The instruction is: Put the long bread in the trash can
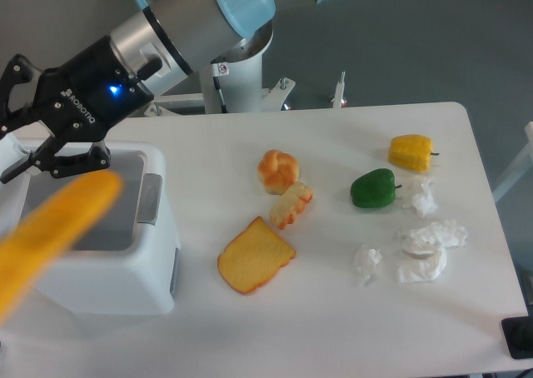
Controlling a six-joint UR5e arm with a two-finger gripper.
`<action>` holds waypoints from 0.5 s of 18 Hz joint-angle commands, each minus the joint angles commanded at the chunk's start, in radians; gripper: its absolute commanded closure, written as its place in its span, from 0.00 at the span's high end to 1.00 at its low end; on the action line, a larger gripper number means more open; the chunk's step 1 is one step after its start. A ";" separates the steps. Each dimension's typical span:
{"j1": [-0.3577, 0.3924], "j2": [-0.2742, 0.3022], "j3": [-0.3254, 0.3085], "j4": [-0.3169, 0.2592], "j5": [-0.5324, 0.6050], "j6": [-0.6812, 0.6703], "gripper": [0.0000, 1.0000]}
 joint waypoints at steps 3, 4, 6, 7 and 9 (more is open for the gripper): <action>0.000 0.000 0.000 0.000 0.000 0.000 0.46; 0.000 0.000 0.000 0.000 0.000 0.000 0.46; 0.000 0.002 -0.008 0.000 0.000 0.005 0.46; 0.005 0.000 -0.008 0.000 0.002 0.012 0.48; 0.029 -0.009 0.002 0.000 0.003 0.050 0.56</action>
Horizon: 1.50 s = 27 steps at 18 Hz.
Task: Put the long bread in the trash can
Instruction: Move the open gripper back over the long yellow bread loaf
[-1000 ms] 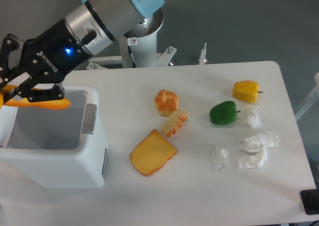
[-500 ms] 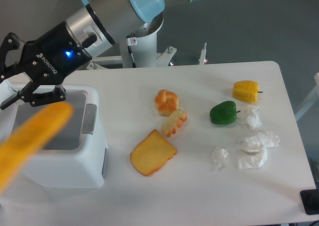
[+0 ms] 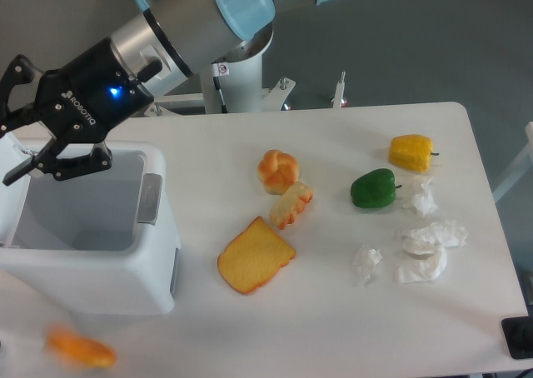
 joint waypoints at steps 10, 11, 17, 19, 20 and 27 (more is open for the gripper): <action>0.023 -0.043 -0.011 0.000 0.003 0.072 1.00; 0.043 -0.041 -0.009 0.000 0.003 0.072 1.00; 0.147 -0.032 -0.008 0.003 0.005 0.083 1.00; 0.187 -0.029 -0.008 0.002 0.009 0.138 1.00; 0.201 -0.025 -0.005 0.000 0.015 0.155 1.00; 0.230 -0.026 0.014 0.003 0.216 0.273 1.00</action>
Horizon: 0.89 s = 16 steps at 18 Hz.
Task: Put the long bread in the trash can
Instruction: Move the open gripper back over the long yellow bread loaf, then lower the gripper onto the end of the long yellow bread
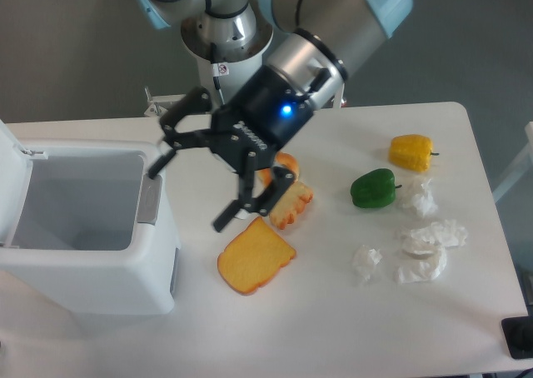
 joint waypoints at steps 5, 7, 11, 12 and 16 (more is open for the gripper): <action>0.031 0.002 -0.024 -0.006 0.063 0.072 1.00; 0.040 0.009 -0.057 -0.008 0.138 0.119 1.00; 0.040 0.021 -0.095 -0.011 0.253 0.206 1.00; 0.037 0.020 -0.097 -0.009 0.287 0.207 1.00; 0.028 0.011 -0.110 -0.011 0.449 0.299 1.00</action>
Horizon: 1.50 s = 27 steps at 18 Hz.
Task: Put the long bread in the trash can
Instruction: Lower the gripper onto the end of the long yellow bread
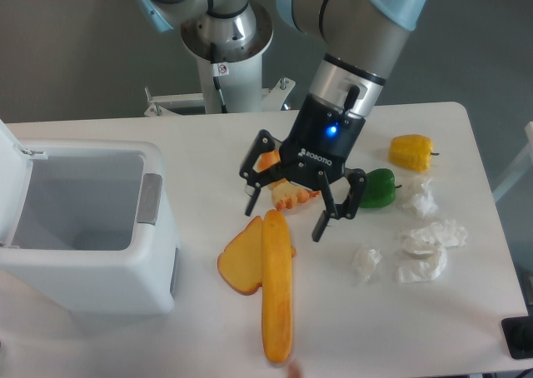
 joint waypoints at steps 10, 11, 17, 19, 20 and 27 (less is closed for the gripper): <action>-0.090 -0.034 -0.078 0.003 0.410 0.313 1.00; -0.092 -0.038 -0.081 0.002 0.421 0.313 1.00; -0.130 -0.040 -0.097 0.000 0.428 0.307 1.00; -0.143 -0.044 -0.112 0.002 0.430 0.304 1.00; -0.149 -0.043 -0.112 0.000 0.431 0.301 1.00; -0.222 -0.043 -0.135 -0.005 0.585 0.110 1.00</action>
